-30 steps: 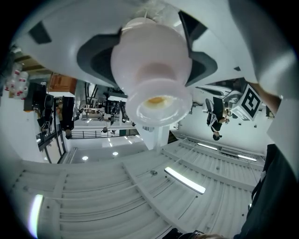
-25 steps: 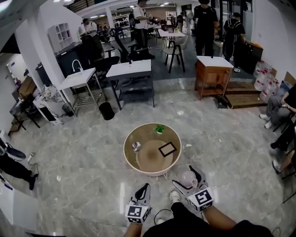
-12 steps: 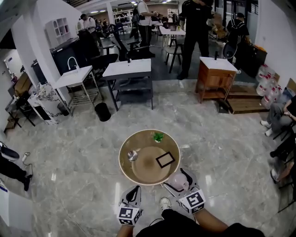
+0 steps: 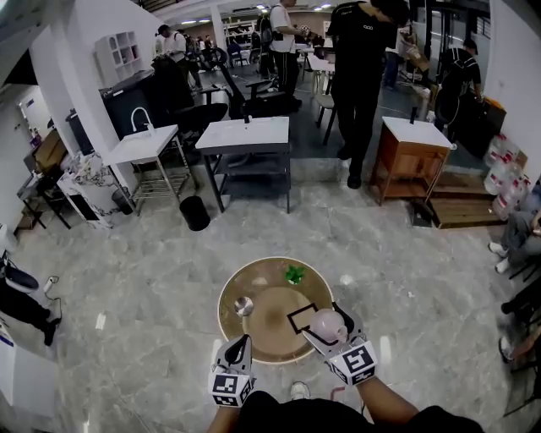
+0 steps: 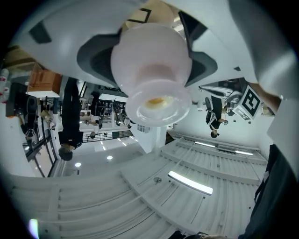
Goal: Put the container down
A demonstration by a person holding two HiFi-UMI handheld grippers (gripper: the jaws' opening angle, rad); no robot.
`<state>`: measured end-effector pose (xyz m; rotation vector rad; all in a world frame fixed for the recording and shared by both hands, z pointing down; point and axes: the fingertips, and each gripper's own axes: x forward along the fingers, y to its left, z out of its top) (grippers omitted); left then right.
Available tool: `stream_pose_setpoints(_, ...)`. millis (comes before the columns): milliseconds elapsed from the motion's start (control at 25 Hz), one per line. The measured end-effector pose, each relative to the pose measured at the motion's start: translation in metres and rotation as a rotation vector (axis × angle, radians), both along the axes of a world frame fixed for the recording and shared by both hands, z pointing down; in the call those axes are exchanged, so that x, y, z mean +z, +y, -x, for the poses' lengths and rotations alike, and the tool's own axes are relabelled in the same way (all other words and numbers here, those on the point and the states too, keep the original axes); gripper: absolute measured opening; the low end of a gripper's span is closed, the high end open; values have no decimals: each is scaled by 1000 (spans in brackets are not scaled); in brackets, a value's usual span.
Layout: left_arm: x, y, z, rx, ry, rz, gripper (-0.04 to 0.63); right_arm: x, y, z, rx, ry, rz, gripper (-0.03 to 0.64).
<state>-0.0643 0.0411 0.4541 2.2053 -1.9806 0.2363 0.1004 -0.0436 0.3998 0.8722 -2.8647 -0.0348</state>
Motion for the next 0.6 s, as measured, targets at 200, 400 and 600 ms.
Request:
stream_pose_setpoints(200,9,-28,17,-3,-10,29,-3,7,-29,16,-24,9,7,407)
stream_pose_setpoints(400,21,-65,42,24,-4,37,-3,18,-62,44,-8,9,18,407)
stream_pose_setpoints(600,23,-98,74,75,10,42,-3,21,-81,81,15,26,42,405)
